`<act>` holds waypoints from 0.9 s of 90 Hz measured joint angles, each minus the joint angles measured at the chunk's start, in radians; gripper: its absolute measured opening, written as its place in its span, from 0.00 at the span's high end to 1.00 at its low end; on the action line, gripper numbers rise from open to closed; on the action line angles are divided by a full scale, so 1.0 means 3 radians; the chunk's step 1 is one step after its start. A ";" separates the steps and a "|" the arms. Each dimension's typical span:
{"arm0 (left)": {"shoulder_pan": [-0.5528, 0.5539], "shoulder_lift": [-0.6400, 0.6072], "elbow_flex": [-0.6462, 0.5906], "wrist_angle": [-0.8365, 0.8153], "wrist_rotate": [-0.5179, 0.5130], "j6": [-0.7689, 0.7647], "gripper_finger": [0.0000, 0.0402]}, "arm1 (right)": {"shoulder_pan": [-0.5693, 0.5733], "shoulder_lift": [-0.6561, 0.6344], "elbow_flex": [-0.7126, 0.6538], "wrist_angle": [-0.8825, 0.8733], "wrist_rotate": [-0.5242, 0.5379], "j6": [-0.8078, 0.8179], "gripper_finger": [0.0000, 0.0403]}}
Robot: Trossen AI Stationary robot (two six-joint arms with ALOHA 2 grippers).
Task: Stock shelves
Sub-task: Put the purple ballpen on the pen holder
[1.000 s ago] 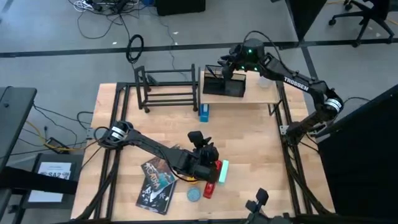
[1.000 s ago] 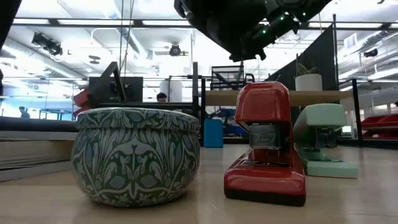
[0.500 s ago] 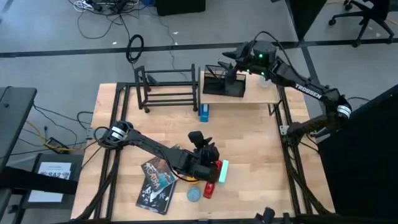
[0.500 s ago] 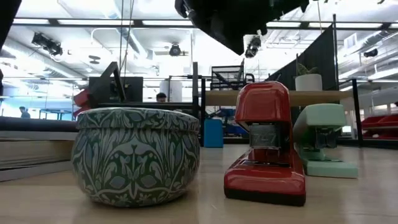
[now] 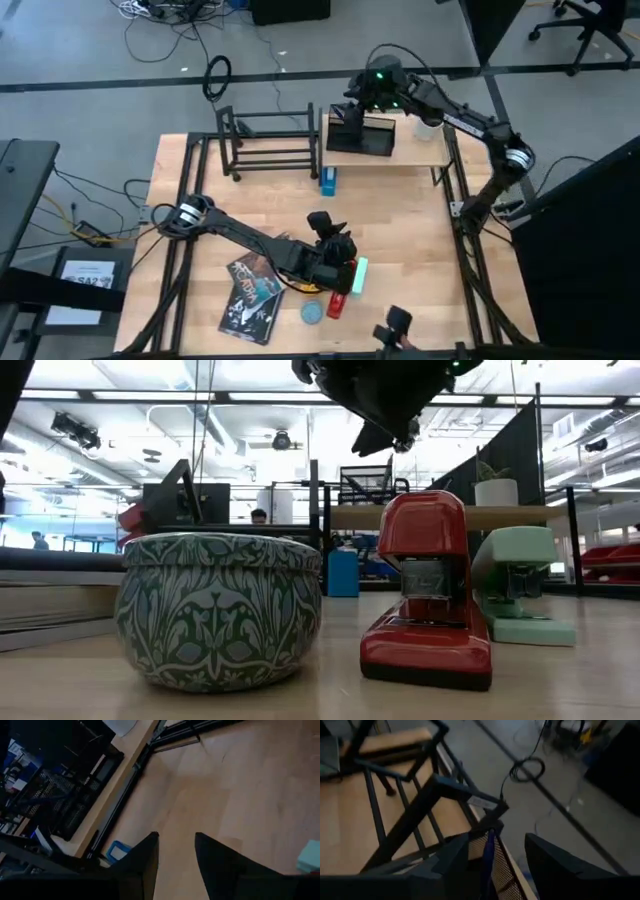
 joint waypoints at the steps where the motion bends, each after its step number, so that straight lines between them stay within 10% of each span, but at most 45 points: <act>1: 0.0000 0.0000 0.0000 0.0000 0.0001 0.0000 0.73 | 0.0000 0.0024 0.0041 -0.0043 -0.0001 -0.0001 0.59; 81: -0.0001 0.0000 0.0000 0.0151 0.0043 0.0008 0.73 | -0.0034 0.0365 0.0500 -0.0714 -0.0050 -0.0001 0.62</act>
